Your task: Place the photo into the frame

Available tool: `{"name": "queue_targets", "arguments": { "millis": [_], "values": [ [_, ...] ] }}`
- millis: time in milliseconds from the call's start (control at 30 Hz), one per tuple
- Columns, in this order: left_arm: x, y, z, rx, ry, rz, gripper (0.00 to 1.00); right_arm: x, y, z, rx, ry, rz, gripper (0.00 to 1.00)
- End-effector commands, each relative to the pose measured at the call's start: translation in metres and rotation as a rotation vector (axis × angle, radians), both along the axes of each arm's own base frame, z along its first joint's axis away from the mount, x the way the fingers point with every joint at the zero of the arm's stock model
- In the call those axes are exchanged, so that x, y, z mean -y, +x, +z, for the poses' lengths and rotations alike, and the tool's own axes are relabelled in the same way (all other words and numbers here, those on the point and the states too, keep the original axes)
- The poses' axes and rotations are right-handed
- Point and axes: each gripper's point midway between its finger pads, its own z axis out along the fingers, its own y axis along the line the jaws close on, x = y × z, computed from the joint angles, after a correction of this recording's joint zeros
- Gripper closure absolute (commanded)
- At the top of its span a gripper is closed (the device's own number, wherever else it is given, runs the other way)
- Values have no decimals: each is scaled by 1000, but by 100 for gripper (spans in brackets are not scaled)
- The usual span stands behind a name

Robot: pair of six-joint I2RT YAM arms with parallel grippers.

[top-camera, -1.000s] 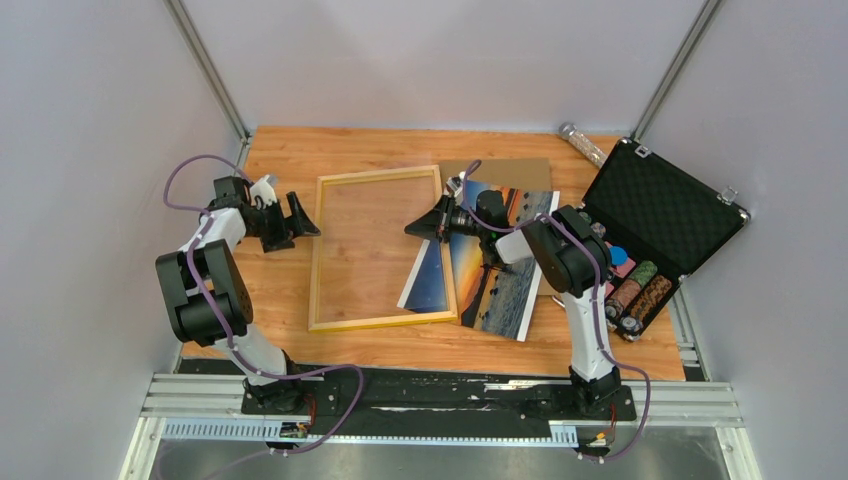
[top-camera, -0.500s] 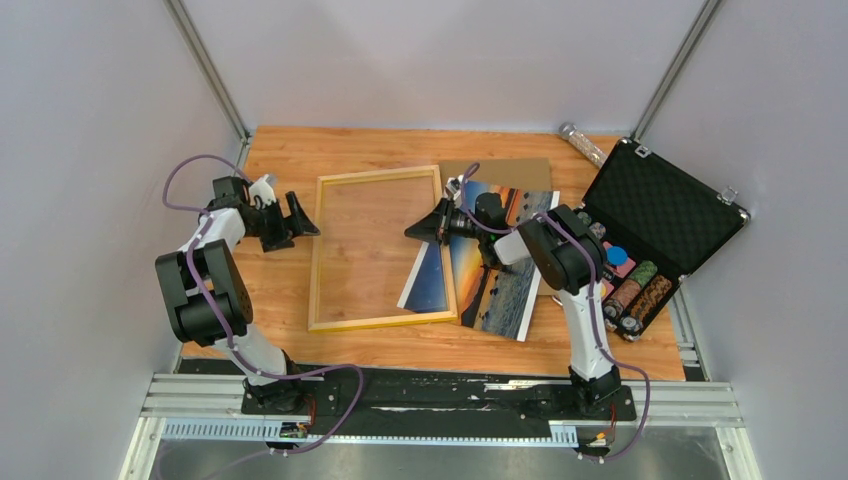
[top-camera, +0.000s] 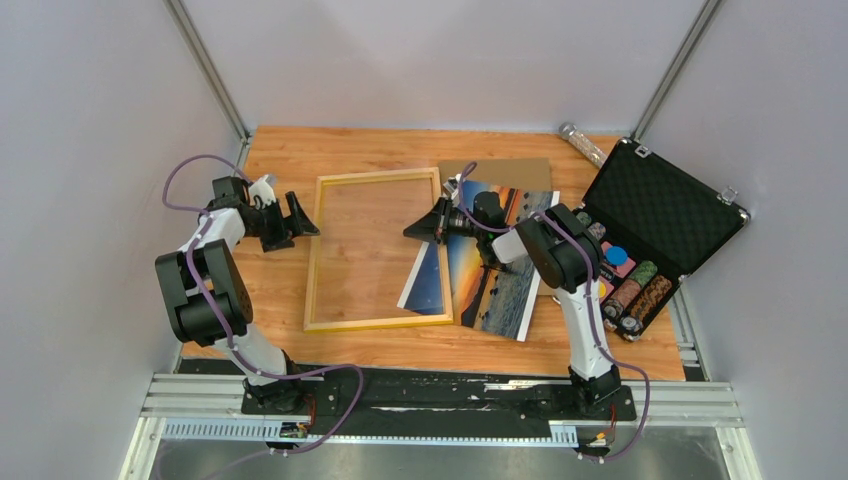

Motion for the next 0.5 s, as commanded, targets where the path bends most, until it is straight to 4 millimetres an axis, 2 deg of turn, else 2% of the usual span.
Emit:
{"name": "queue_targets", "arguments": {
  "millis": [0,467],
  "values": [
    [-3,2,1,23,-6,-13,3,-5,2,17,118,38,27,100],
    [-3,1,-4,8,-11,-14,3,-5,5,10,128,31,24,100]
  ]
}}
